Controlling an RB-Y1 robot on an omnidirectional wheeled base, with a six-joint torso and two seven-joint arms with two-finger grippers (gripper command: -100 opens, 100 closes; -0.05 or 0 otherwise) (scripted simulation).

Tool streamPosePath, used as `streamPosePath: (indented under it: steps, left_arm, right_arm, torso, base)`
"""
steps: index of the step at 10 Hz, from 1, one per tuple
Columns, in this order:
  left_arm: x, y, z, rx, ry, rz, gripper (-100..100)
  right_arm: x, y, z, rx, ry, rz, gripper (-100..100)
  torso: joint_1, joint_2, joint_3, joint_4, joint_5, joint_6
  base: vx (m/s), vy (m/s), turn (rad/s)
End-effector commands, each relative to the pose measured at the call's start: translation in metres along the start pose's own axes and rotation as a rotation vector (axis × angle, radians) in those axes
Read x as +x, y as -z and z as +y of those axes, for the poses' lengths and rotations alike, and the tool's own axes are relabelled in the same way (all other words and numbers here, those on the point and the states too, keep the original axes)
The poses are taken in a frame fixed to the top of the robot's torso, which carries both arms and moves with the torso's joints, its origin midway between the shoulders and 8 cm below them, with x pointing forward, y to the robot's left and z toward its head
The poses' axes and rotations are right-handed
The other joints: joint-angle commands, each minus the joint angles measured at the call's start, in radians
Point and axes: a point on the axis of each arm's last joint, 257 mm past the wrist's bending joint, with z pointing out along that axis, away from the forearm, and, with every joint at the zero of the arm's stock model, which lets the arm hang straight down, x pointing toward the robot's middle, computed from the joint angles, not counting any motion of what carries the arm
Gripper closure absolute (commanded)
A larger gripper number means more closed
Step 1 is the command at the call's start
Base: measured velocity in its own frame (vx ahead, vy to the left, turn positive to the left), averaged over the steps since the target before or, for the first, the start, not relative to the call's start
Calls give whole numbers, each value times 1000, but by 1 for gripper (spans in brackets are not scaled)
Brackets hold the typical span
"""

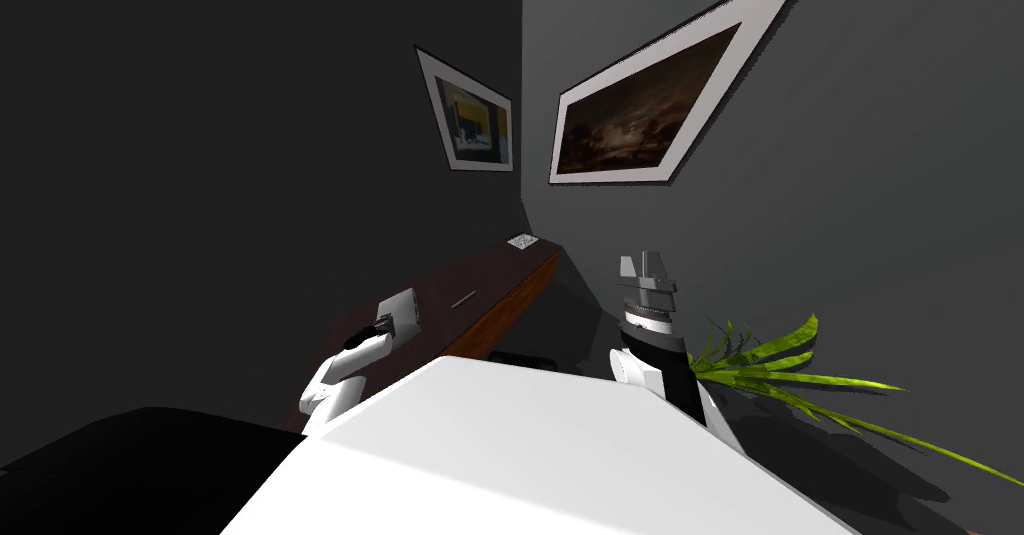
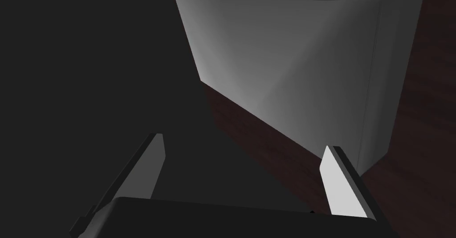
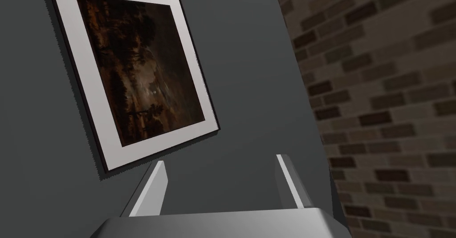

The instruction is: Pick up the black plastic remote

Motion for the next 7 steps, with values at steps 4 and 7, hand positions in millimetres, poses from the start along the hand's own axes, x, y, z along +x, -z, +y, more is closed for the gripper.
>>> streamPosePath:
  steps: [4,7]
  left_arm:
    - [-24,-9,59,-185,92,-36,-100]
    - [-35,-12,96,-313,177,-54,-100]
  right_arm:
    - [0,0,0,0,0,0,0]
    - [0,0,0,0,0,0,0]
  torso:
    - [0,-1,0,0,0,1]
    - [0,-1,-1,0,0,0]
  base:
    - [11,0,-182]
    - [20,1,-208]
